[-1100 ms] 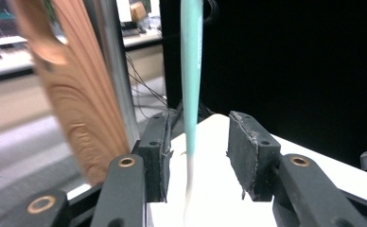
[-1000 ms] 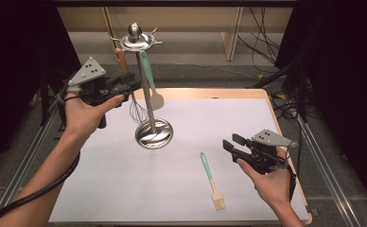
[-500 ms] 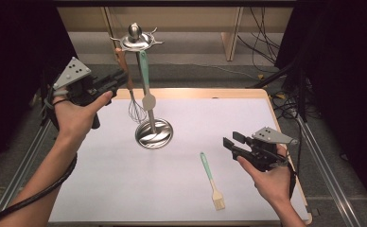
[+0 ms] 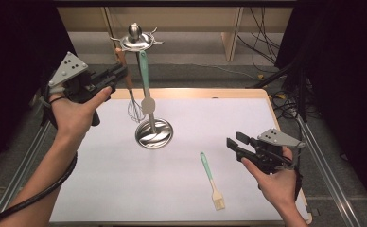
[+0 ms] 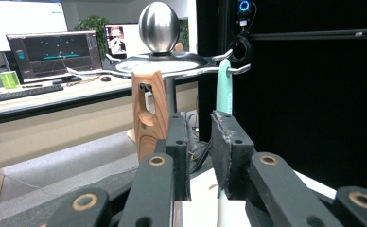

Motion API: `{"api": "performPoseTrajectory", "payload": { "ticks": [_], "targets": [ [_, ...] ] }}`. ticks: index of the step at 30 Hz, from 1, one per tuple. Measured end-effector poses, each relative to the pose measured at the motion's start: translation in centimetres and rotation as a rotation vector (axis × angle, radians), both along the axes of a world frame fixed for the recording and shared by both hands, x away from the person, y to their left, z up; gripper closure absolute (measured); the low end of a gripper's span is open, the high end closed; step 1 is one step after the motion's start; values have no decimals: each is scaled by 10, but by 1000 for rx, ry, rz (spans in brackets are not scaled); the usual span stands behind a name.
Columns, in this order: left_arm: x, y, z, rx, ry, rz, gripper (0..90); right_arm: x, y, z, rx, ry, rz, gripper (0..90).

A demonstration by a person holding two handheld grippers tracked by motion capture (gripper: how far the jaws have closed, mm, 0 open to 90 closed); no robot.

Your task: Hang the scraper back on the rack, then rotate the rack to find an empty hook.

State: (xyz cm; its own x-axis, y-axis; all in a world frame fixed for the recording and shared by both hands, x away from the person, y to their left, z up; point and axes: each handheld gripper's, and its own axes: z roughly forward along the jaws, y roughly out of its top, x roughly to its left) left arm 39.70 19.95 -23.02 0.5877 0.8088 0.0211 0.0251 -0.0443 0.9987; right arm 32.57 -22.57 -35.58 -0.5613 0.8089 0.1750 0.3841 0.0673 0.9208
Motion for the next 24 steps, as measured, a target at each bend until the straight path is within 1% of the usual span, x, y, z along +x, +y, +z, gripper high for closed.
{"api": "performPoseTrajectory", "payload": {
  "ticks": [1, 2, 3, 4, 5, 6, 8, 9, 10, 11, 12, 13, 14, 15, 16, 17, 19, 21, 22, 23, 24],
  "targets": [
    [1, 0, 0, 0, -1, 2, 767, 2, -1, 0, -23, -31, 17, 562],
    [1, 0, 1, -1, -1, 4, 767, 0, 1, 1, -22, -14, 0, 561],
    [2, 0, 1, -3, -2, 5, 768, -1, 3, 1, -12, -29, -7, 562],
    [2, 1, 1, -9, -3, 5, 768, -2, 3, 2, -10, -28, -5, 561],
    [2, 1, 1, -10, -1, 10, 768, -1, 1, 2, -17, -42, 22, 562],
    [3, 0, 1, -10, 1, 13, 768, -1, -1, 2, -29, -44, 29, 562],
    [2, -1, 0, -23, 1, 17, 768, -4, 0, 0, -12, -29, 15, 562],
    [2, -2, 1, -25, -5, 15, 767, -5, 0, 0, -26, -41, 22, 561],
    [1, -4, 1, -31, -9, 13, 767, -6, 0, 0, -26, -47, 3, 562],
    [2, -4, 3, -30, -12, 13, 767, -6, 0, 0, -24, -50, 2, 561],
    [3, -5, 4, -33, -18, 15, 769, -5, -1, 1, -36, -61, -3, 561],
    [4, -5, 6, -33, -24, 20, 780, -4, -1, 1, -27, -56, 2, 561],
    [5, -5, 7, -36, -29, 28, 794, -6, -1, 3, -9, -16, -7, 562],
    [6, -5, 9, -43, -32, 33, 809, -2, -2, 2, -25, -60, -5, 561],
    [7, -5, 11, -49, -32, 39, 825, -1, -3, 3, -29, -59, -6, 561],
    [8, -6, 12, -53, -35, 39, 837, -1, -2, 2, -21, -54, -2, 562],
    [8, -7, 12, -52, -39, 52, 861, 0, -3, 2, -29, -62, -10, 562],
    [8, -8, 12, -55, -38, 66, 888, 1, -3, 0, -30, -58, -2, 562],
    [9, -8, 13, -50, -38, 68, 891, 0, -3, 0, -32, -43, 0, 562],
    [9, -8, 13, -53, -37, 71, 892, 0, -4, 0, -41, -39, 10, 563],
    [10, -8, 13, -53, -34, 78, 893, -2, -1, -1, -17, -19, -13, 563]
  ]
}}
